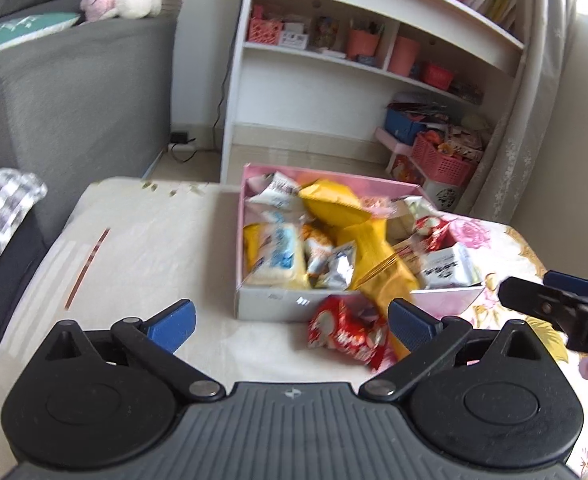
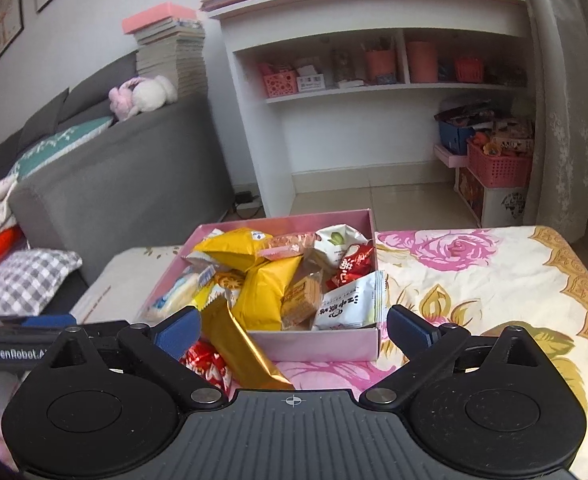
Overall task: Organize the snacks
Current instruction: 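Withdraw both tools from the box toward the red packet and gold bar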
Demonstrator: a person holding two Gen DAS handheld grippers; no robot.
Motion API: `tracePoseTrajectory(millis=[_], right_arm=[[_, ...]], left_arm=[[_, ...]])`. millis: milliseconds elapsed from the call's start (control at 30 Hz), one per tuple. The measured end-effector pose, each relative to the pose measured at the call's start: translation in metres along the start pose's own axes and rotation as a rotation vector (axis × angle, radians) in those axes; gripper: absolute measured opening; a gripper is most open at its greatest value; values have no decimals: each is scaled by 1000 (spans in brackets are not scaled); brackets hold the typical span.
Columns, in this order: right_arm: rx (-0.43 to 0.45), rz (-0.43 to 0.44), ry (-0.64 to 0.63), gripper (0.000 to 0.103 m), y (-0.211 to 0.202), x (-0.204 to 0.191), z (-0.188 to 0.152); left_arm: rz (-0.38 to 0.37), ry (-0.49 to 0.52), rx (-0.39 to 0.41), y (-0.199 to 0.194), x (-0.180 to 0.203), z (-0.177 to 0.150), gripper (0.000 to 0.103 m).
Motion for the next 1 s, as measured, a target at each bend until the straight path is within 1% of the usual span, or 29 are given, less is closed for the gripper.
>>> tracePoseTrajectory(millis=[100,167,233,300,333,400,433,500,567,633,767,867,933,1000], right_arm=[[16,-7,-83,100,-4,-6,-8],[15,-17,-105,100,-4,-7,-13],[6,-15,-111,100,-2,-7,-17],[-10,-9,-123,100,2,-7,-22],[-19,-7,-132,100,5,-8,-24],[-32,1,-152,100,9,-9,-29],[-37,4,-159,101,11,-9,-30],[-50,9,-172,100,16,-10,-34],[-65,11,-182,100,20,-10,-38],[-78,11,-193,100,25,-11,-41],[-96,20,-210,100,32,-12,-47],[-105,29,-219,100,39,-14,-49],[-110,35,-217,100,42,-14,-50],[-113,37,-209,100,47,-13,-51]], left_arm=[[4,-22,-23,5,-8,-14,103],[6,-48,-45,11,-9,-20,102],[-21,-95,-70,15,-8,-24,98],[-67,-153,-87,22,-5,-24,89],[-89,-189,-96,24,-3,-25,87],[-122,-258,-113,31,1,-27,77],[-132,-291,-119,35,2,-28,74],[-145,-351,-129,42,4,-28,63],[-150,-402,-134,47,5,-30,56],[-151,-441,-135,51,6,-31,52],[-162,-475,-129,55,10,-31,45],[-157,-479,-122,58,12,-29,43],[-147,-483,-120,59,11,-29,39],[-144,-488,-123,60,11,-28,39]])
Point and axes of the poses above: each gripper's, at about its wrist camera, not at the fingertips, and y roughly the way its jaws point, x to its right, z to its top, the point moved 4 cm from there along y, roughly the way its jaws point, and after that the axes turned 1 degree about y, right-handed, at the moved point
